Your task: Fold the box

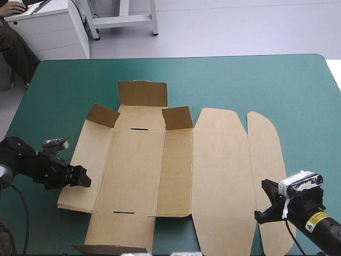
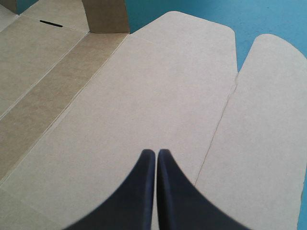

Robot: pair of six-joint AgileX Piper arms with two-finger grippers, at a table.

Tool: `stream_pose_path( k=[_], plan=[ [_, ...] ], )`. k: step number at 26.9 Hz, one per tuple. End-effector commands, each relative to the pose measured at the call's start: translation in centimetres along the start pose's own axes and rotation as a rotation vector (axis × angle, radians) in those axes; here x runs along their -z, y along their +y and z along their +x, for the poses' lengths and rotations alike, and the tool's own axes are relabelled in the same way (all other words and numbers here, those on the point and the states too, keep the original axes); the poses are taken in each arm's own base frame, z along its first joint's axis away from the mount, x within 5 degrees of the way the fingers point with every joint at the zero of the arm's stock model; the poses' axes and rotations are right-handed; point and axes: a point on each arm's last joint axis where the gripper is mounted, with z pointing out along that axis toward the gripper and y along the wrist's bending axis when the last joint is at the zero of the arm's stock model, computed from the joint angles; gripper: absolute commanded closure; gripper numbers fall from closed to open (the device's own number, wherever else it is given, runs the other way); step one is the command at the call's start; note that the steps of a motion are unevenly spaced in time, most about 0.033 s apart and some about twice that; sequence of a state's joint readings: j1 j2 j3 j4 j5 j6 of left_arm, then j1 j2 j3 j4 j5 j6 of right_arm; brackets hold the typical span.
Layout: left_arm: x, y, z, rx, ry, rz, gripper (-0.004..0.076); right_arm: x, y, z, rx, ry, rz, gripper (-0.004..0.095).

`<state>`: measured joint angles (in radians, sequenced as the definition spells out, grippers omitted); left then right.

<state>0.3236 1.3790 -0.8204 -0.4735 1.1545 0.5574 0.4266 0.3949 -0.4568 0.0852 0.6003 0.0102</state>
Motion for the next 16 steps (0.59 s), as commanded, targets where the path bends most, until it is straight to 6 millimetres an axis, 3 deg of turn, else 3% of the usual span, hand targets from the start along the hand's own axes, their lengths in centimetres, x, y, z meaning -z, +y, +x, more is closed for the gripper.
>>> stream_pose_path(
  k=[1,11,13,16],
  plan=[
    [1.2,-1.8,-0.3,-0.005,-0.044,0.129,0.0220,0.3,0.0,-1.3,0.012,-0.082,0.006,0.0909],
    [1.4,-2.8,-0.4,0.040,-0.049,0.245,0.0224,0.3,0.0,-1.1,0.012,-0.055,0.006,0.0909],
    [1.3,-2.7,-0.3,0.057,-0.035,0.232,0.0267,0.3,0.0,-1.0,0.012,-0.054,0.006,0.0909],
    [1.2,-2.4,0.0,0.089,0.005,0.184,0.0405,0.3,0.0,-1.0,0.012,-0.052,0.006,0.0909]
  ],
)
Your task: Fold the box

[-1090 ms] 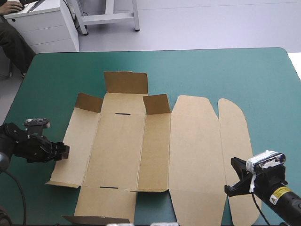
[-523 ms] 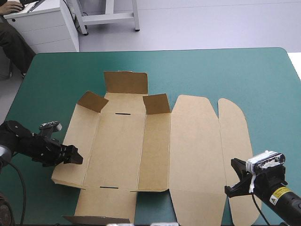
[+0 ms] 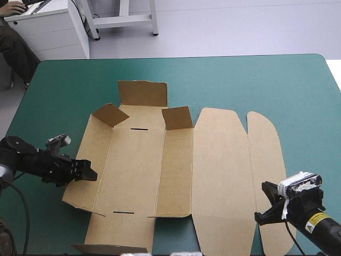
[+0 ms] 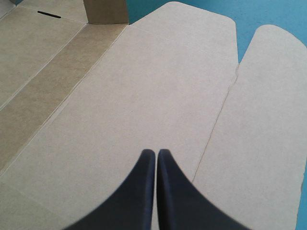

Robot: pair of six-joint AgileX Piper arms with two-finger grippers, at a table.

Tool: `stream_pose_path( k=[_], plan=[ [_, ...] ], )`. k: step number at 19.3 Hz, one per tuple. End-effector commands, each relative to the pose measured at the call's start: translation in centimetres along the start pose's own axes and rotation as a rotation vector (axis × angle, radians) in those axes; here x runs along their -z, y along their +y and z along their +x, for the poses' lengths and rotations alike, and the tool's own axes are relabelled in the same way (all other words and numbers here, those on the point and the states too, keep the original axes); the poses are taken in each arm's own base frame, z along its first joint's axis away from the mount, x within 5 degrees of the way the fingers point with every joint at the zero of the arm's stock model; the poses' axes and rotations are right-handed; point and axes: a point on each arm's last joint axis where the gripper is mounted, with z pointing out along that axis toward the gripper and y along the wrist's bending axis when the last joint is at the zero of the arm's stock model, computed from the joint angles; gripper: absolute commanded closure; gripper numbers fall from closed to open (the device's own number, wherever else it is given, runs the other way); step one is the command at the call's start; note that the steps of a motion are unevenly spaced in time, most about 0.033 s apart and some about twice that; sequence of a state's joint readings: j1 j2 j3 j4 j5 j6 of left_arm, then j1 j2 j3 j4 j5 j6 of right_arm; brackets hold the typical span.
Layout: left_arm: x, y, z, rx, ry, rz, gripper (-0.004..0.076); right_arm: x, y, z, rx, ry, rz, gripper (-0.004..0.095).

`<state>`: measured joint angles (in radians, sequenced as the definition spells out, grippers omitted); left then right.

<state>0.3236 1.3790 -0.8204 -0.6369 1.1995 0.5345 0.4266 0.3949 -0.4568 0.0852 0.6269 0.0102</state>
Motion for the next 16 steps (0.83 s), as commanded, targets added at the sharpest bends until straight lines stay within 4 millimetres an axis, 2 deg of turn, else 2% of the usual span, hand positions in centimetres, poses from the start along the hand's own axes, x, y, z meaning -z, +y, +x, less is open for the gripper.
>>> stream_pose_path(
  k=[1,3,4,9,11,15,16],
  plan=[
    [0.7,-1.2,0.7,0.002,0.077,-0.007,0.0499,0.3,0.0,-1.2,0.012,-0.076,0.006,0.0909],
    [0.0,-1.7,1.0,-0.032,0.127,-0.038,0.0678,0.3,0.0,-1.2,0.012,-0.074,0.006,0.0909],
    [-0.2,-1.9,1.1,-0.049,0.139,-0.045,0.0731,0.3,0.0,-1.2,0.012,-0.074,0.006,0.0909],
    [-0.5,-2.5,1.1,-0.034,0.147,-0.037,0.0734,0.3,0.0,-1.0,0.013,-0.046,0.007,0.0909],
    [0.3,-2.8,0.4,-0.038,0.118,-0.055,0.0734,0.3,0.0,-0.9,0.013,-0.037,0.007,0.0909],
    [2.5,-4.5,-1.6,-0.143,0.075,-0.255,0.0734,0.3,0.0,-0.9,0.013,-0.037,0.007,0.0909],
    [3.0,-5.6,-2.2,-0.217,0.068,-0.321,0.0734,0.3,0.0,-0.9,0.011,-0.037,0.006,0.0909]
  ],
)
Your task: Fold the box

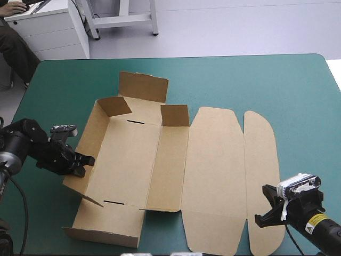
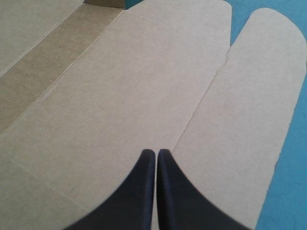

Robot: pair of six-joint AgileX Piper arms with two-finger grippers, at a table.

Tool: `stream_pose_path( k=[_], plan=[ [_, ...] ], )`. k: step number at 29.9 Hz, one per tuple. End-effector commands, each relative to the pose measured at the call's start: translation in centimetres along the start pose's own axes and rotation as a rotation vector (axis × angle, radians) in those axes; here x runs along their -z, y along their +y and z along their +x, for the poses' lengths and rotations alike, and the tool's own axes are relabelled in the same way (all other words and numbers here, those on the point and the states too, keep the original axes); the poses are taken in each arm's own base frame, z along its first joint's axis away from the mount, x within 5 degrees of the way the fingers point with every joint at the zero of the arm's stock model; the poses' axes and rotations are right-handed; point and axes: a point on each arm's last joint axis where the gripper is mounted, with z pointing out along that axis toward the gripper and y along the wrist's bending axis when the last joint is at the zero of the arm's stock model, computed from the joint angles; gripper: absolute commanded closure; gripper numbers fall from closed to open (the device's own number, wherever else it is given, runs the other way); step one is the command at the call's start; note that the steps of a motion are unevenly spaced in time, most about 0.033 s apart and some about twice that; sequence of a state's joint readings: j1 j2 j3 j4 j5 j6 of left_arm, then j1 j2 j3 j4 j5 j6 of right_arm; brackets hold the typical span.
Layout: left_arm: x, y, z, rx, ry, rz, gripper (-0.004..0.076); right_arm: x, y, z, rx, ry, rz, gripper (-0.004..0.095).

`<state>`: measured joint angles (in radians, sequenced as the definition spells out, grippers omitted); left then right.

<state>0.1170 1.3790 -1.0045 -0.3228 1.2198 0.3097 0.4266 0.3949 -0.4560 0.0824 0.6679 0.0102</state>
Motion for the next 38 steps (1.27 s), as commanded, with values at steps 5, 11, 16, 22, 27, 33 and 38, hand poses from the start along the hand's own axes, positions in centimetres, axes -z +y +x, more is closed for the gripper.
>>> stream_pose_path(
  k=[5,11,16,22,27,33,38],
  plan=[
    [2.9,-4.3,-1.6,-0.267,-0.012,-0.203,0.0734,0.4,0.1,-1.1,-0.004,-0.058,-0.006,0.0909],
    [1.4,-6.3,-3.2,-0.461,0.046,-0.407,0.0734,0.4,0.4,-1.0,-0.044,-0.047,-0.037,0.0909],
    [0.4,-8.7,-4.7,-0.618,-0.038,-0.475,0.0734,0.4,0.5,-0.9,-0.054,-0.042,-0.045,0.0909],
    [0.5,-10.6,-5.9,-0.896,-0.160,-0.630,0.0734,0.4,0.5,-0.6,-0.053,-0.002,-0.046,0.0909],
    [0.8,-13.1,-6.6,-1.111,-0.300,-0.738,0.0734,0.4,0.5,-0.4,-0.052,0.014,-0.046,0.0909],
    [1.1,-16.0,-6.8,-1.237,-0.476,-0.796,0.0734,0.4,0.5,-0.4,-0.053,0.015,-0.047,0.0909],
    [1.5,-17.7,-6.6,-1.335,-0.552,-0.880,0.0734,0.4,0.5,-0.4,-0.053,0.015,-0.047,0.0909]
  ],
)
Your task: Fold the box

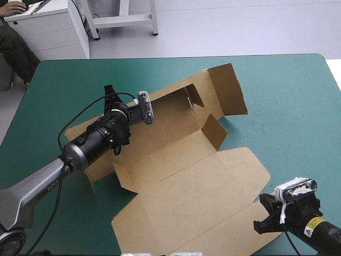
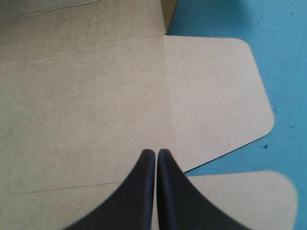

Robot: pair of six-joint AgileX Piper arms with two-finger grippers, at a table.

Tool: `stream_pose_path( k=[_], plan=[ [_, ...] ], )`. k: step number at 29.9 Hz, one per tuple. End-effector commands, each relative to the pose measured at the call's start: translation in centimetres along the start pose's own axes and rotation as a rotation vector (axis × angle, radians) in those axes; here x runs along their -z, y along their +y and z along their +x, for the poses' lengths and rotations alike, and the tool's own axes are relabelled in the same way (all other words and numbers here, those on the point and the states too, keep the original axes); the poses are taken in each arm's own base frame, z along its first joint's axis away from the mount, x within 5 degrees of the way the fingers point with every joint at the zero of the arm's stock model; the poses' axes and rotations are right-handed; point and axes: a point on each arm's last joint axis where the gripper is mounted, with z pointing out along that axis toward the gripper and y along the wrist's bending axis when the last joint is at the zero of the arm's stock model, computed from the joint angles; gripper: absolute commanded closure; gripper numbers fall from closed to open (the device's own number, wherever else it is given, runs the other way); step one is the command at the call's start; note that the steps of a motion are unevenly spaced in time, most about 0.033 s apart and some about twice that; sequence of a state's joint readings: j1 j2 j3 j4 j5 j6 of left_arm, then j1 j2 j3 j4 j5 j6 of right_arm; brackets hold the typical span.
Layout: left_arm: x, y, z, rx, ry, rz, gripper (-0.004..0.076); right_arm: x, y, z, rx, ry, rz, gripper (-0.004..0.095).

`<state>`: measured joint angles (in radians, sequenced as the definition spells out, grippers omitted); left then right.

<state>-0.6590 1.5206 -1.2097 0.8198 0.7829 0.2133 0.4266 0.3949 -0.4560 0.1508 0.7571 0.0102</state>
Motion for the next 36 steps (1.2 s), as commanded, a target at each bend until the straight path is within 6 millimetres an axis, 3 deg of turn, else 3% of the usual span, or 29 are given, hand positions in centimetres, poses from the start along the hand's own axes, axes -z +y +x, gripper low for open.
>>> stream_pose_path(
  k=[1,8,19,31,36],
  plan=[
    [2.2,1.6,-1.3,-0.056,-0.096,-0.142,0.0734,0.4,0.2,-1.2,0.001,-0.073,-0.005,0.0909],
    [3.1,-0.2,-3.0,-0.146,-0.157,-0.246,0.0734,0.4,0.2,-1.2,0.001,-0.073,-0.005,0.0909],
    [3.7,-6.4,-4.2,-0.289,-0.297,-0.465,0.0734,0.4,0.2,-1.2,0.001,-0.073,-0.005,0.0909],
    [7.1,-6.5,-4.7,-0.250,-0.410,-0.484,0.0734,0.4,0.2,-1.2,0.001,-0.073,-0.005,0.0909],
    [7.0,-7.1,-4.1,-0.322,-0.408,-0.472,0.0734,0.4,0.2,-1.2,0.001,-0.073,-0.005,0.0909]
  ],
)
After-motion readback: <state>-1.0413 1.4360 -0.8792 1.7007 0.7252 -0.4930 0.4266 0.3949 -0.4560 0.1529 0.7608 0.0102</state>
